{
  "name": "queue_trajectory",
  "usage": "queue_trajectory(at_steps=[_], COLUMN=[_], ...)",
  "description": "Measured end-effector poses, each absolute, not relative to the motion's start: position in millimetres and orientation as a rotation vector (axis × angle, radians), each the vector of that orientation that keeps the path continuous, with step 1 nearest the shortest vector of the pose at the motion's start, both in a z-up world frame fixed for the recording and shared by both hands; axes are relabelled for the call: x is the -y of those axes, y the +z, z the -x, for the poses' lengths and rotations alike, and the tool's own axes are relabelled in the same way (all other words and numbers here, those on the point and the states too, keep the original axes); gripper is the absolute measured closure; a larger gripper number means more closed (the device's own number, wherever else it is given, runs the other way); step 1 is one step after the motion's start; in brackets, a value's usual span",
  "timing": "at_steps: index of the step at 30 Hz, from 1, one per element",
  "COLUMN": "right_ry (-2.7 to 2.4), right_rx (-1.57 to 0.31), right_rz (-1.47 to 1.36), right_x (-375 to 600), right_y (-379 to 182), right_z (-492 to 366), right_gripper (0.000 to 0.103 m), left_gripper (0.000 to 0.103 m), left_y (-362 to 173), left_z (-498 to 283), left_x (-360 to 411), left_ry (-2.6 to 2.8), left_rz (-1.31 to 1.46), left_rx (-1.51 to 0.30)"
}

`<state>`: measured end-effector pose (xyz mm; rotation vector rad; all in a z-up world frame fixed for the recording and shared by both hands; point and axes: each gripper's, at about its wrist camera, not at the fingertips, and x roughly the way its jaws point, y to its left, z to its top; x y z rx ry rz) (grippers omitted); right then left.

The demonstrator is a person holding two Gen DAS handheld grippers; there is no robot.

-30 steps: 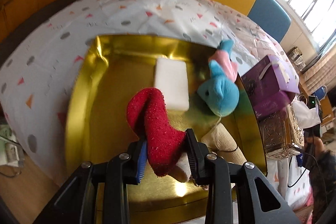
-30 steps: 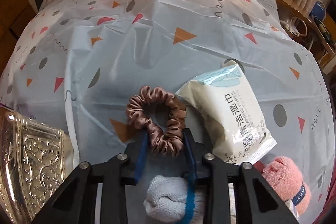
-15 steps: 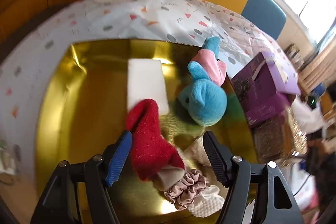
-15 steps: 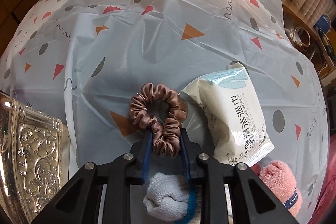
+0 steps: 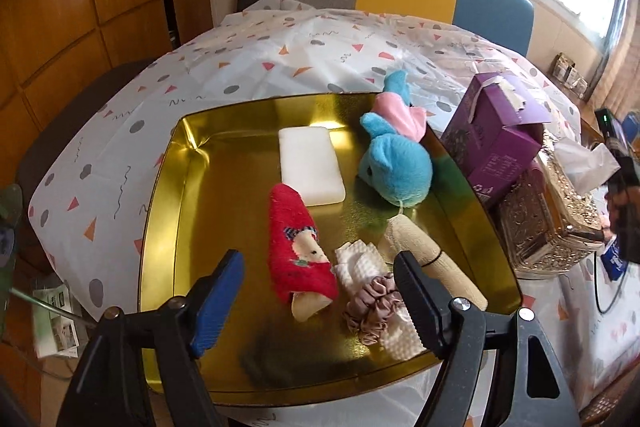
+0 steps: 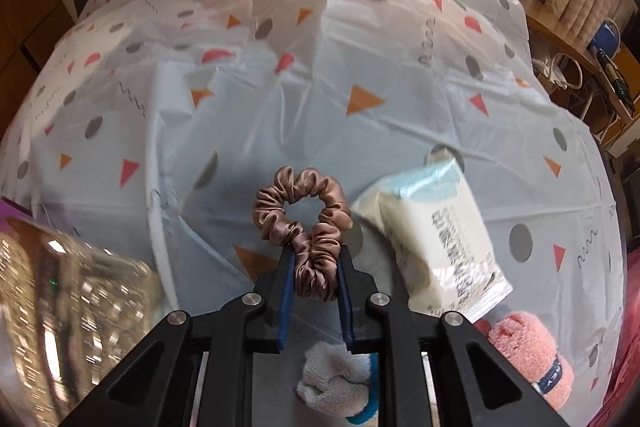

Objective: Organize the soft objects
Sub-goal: 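Carry the brown scrunchie into the gold tray with the right tool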

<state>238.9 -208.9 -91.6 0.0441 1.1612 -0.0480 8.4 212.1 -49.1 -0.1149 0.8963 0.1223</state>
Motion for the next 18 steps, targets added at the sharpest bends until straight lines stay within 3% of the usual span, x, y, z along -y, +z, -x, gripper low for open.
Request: queue_trajectory(at_steps=[10,18], right_ry=[0.076,0.381], right_rx=[-0.979,-0.842], right_rz=[0.062,0.157], right_x=[148.7,32.3], right_y=[18.9,81.6], right_z=[-260.6,-210.4], right_gripper=[0.085,0.085], left_gripper=[0.025,0.025], left_y=[-38.2,-33.9], left_z=[2.7,9.5], left_x=[-200.8,-205.6], left_ry=[0.111,0.131], left_rz=[0.076,0.084], left_rx=[-0.853,-0.829])
